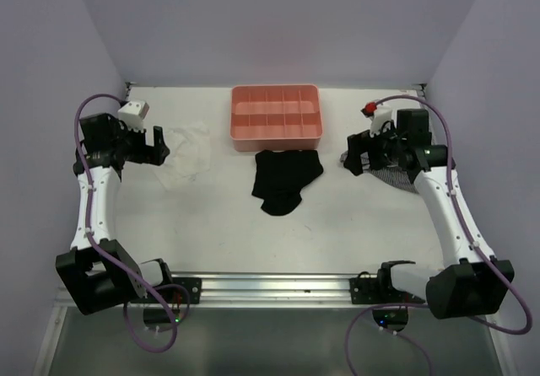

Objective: Roll the underwear
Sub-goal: Move the underwear to the center of the board

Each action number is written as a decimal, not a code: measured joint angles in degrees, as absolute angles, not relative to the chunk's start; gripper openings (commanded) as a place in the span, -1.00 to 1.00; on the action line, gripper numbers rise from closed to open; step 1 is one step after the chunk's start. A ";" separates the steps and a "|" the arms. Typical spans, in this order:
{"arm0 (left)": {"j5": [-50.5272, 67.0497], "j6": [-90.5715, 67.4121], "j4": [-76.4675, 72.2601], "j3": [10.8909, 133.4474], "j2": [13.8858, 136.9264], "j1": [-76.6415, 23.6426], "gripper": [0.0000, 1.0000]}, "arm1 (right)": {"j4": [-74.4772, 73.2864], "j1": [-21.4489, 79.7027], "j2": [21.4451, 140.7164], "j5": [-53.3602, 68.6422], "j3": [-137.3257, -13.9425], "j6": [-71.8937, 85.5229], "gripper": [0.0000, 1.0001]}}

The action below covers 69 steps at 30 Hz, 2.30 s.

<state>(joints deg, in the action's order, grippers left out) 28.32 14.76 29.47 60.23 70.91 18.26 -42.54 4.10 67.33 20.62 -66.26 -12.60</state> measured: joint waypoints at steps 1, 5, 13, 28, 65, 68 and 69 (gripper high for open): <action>28.40 14.76 29.47 60.20 70.91 18.26 1.00 | -42.17 4.12 68.18 20.99 -66.26 -12.16 0.87; 29.58 14.76 29.17 60.20 70.74 18.24 1.00 | -36.40 4.62 72.38 22.68 -63.90 -8.01 0.46; 33.54 14.02 26.94 60.18 67.96 18.24 1.00 | -20.67 11.42 83.35 21.52 -57.49 5.10 0.29; 35.40 13.91 26.17 60.20 67.42 18.26 1.00 | 0.67 15.38 98.67 14.28 -54.83 12.95 0.20; 53.25 52.93 36.86 45.63 61.69 -7.62 0.70 | -33.06 32.64 67.57 36.51 -43.94 -44.12 -0.16; 51.11 54.68 35.55 43.51 61.71 -13.28 0.62 | -34.35 30.13 66.24 34.76 -44.38 -45.36 -0.19; 49.93 54.96 34.57 43.13 61.73 -15.81 0.60 | -34.63 28.49 66.30 34.46 -44.62 -45.43 -0.21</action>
